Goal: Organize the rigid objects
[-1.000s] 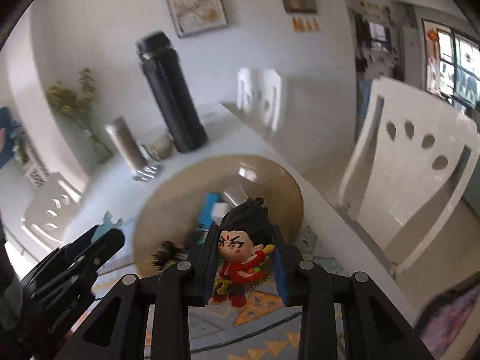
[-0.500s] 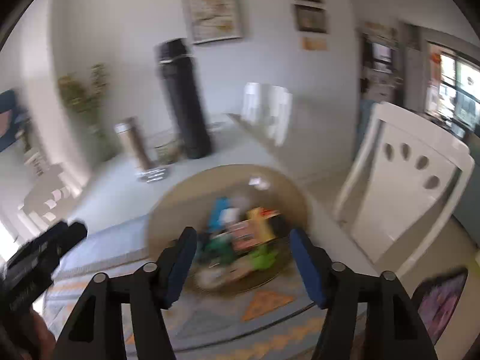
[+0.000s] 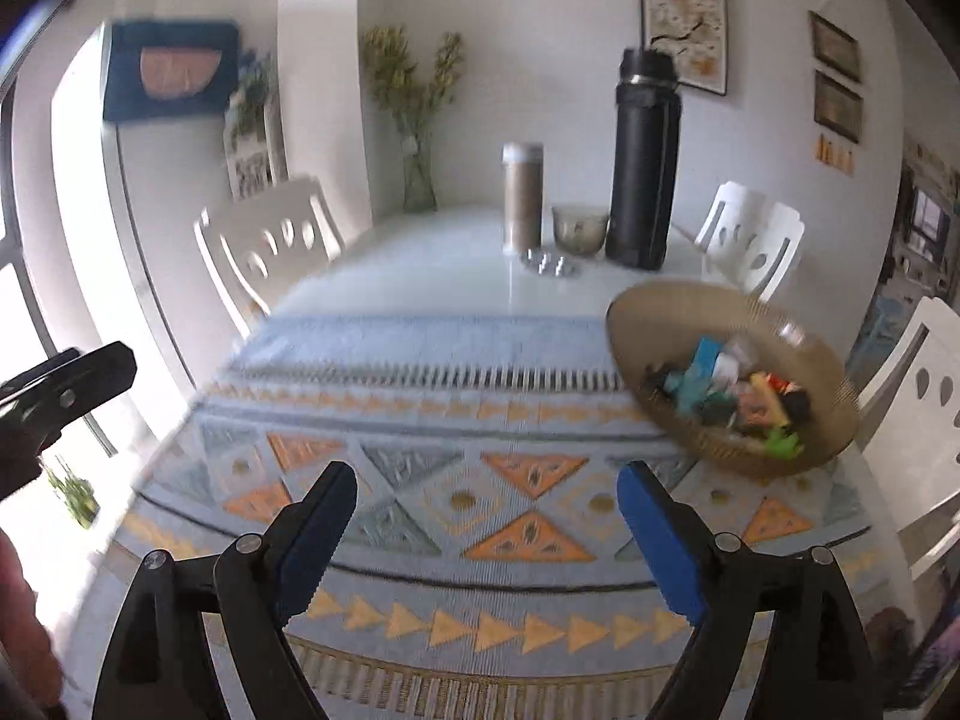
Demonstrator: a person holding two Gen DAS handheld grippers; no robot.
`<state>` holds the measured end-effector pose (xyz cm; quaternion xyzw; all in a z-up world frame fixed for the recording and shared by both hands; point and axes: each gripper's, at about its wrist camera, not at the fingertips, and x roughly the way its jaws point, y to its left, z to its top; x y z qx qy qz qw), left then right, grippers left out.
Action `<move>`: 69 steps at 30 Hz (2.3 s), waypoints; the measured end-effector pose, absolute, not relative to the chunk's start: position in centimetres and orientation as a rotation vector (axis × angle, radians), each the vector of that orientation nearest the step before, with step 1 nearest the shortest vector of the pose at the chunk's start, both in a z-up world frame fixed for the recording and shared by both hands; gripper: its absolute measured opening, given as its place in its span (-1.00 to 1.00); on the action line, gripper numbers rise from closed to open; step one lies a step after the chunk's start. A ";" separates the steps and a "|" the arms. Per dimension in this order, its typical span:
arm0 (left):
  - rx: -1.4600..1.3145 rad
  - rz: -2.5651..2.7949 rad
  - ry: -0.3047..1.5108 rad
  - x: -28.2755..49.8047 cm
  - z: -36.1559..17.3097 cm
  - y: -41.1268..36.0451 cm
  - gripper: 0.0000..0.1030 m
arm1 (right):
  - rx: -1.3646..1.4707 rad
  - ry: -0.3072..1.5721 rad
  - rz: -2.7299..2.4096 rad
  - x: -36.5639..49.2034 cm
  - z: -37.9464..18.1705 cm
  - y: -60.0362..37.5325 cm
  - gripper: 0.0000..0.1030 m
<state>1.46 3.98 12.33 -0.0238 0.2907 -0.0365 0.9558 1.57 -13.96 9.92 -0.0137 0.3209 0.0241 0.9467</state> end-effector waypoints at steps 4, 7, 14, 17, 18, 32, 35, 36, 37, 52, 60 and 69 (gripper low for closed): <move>-0.042 -0.045 0.630 2.4 8.0 4.2 0.65 | -0.074 0.673 0.022 2.4 6.2 -13.3 0.70; -0.005 -0.052 0.657 3.4 5.4 3.3 0.65 | -0.100 0.673 0.003 2.6 4.7 -13.5 0.71; -0.016 -0.063 0.729 4.3 2.9 2.8 0.65 | -0.040 0.757 -0.013 4.1 3.1 -15.4 0.71; -0.024 -0.059 0.734 4.1 2.5 3.0 0.65 | -0.011 0.787 -0.009 4.6 2.7 -16.0 0.71; -0.018 -0.057 0.737 4.1 2.5 2.8 0.65 | -0.007 0.795 -0.010 4.6 2.6 -16.1 0.71; -0.005 -0.057 0.749 4.3 2.3 2.7 0.65 | -0.005 0.827 -0.014 5.0 2.1 -16.3 0.71; 0.005 -0.057 0.751 4.3 2.3 2.5 0.65 | 0.004 0.835 -0.015 5.2 2.0 -16.5 0.71; 0.006 -0.057 0.752 4.3 2.3 2.5 0.65 | 0.008 0.837 -0.014 5.2 2.0 -16.5 0.71; 0.007 -0.058 0.753 4.3 2.3 2.5 0.65 | 0.012 0.838 -0.013 5.2 2.0 -16.6 0.71; -0.005 -0.059 0.761 4.5 2.2 2.7 0.65 | 0.033 0.850 -0.016 5.3 1.8 -16.8 0.71; -0.008 -0.057 0.765 4.5 2.1 2.7 0.66 | 0.050 0.857 -0.015 5.5 1.6 -16.9 0.71; -0.020 -0.051 0.772 4.6 2.0 2.9 0.66 | 0.063 0.863 -0.014 5.5 1.6 -17.1 0.71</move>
